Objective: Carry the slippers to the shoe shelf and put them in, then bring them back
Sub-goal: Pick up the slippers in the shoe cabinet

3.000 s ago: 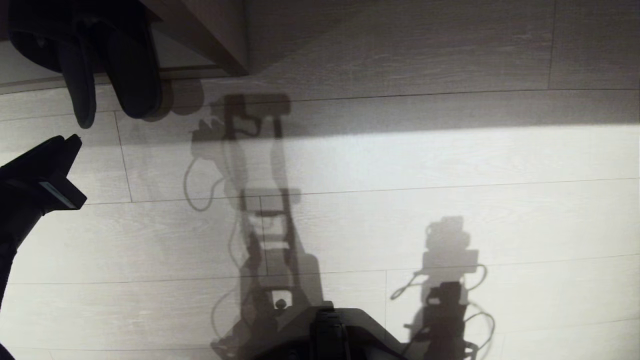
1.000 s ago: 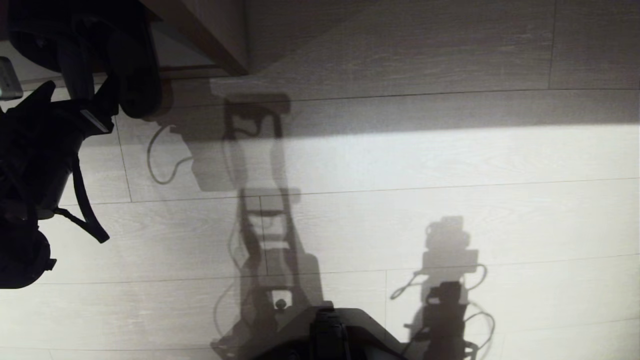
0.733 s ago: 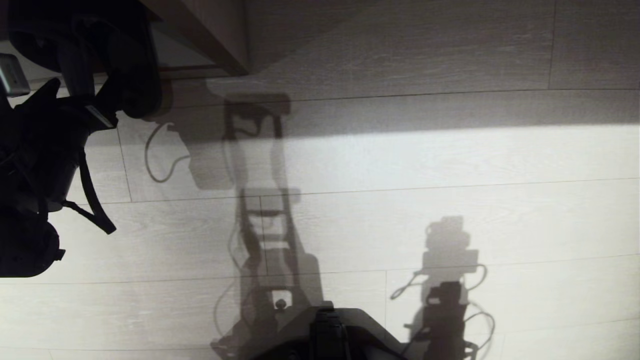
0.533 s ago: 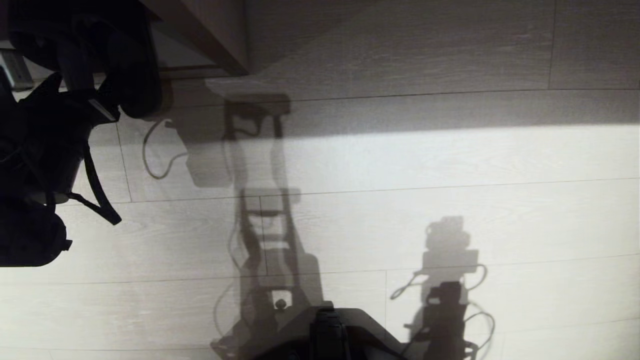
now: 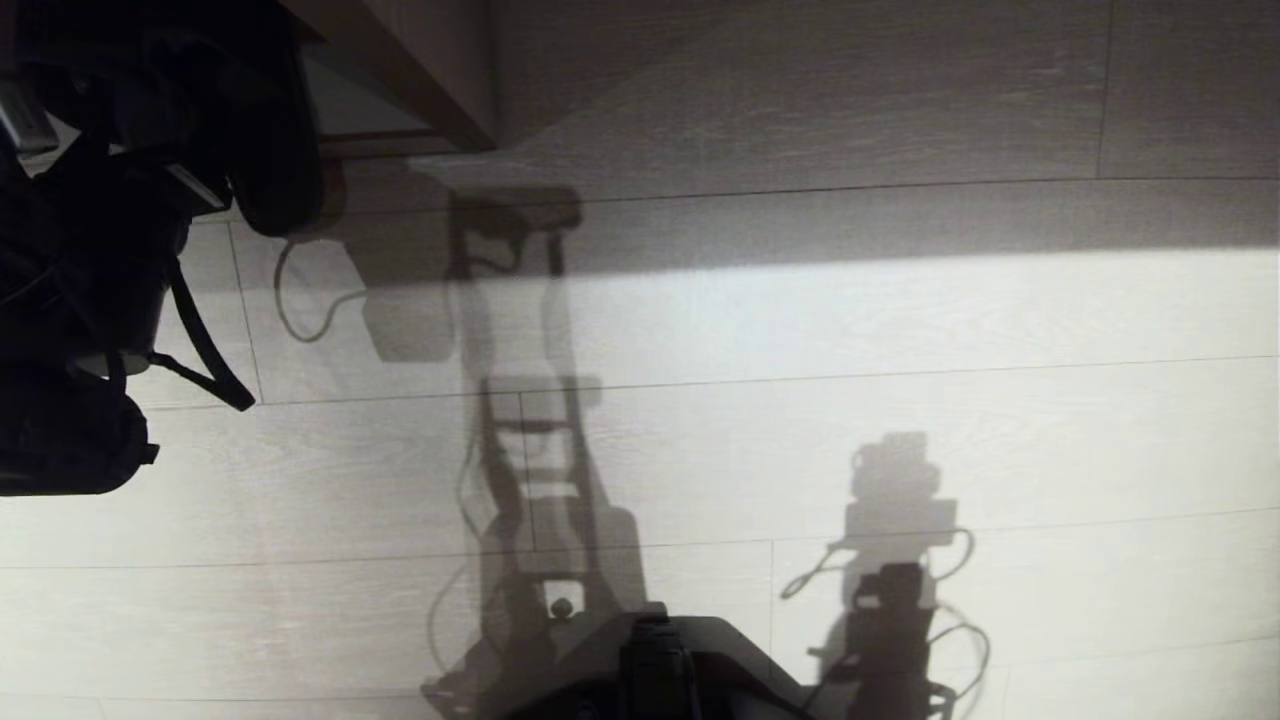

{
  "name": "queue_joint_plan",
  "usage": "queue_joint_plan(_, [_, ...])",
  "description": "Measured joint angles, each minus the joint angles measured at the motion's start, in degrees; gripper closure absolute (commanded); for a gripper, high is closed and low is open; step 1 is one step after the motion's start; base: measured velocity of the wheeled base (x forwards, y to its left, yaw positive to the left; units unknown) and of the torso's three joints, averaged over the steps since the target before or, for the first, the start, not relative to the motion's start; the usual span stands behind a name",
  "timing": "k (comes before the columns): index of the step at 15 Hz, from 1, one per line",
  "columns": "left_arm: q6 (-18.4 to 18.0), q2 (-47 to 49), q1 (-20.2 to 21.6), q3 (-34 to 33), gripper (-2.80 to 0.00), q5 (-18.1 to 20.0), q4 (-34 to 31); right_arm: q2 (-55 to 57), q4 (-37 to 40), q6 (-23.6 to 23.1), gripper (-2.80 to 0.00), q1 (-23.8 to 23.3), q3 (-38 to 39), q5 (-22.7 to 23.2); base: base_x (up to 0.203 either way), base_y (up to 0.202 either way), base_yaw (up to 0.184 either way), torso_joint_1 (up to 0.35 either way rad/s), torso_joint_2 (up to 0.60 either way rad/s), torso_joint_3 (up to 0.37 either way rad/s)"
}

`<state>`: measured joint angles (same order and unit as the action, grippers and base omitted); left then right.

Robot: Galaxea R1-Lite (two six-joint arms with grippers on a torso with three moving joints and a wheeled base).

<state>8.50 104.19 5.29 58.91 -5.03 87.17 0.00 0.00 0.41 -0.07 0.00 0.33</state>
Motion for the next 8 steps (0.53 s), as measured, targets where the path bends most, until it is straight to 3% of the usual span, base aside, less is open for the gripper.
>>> queue_joint_plan(8, [0.48, 5.36, 0.05, 9.53, -2.8, -0.46, 0.0, 0.0, 0.0, 0.01, 0.0, 0.0, 0.0, 0.0, 0.0, 0.0, 0.0, 0.0, 0.0, 0.0])
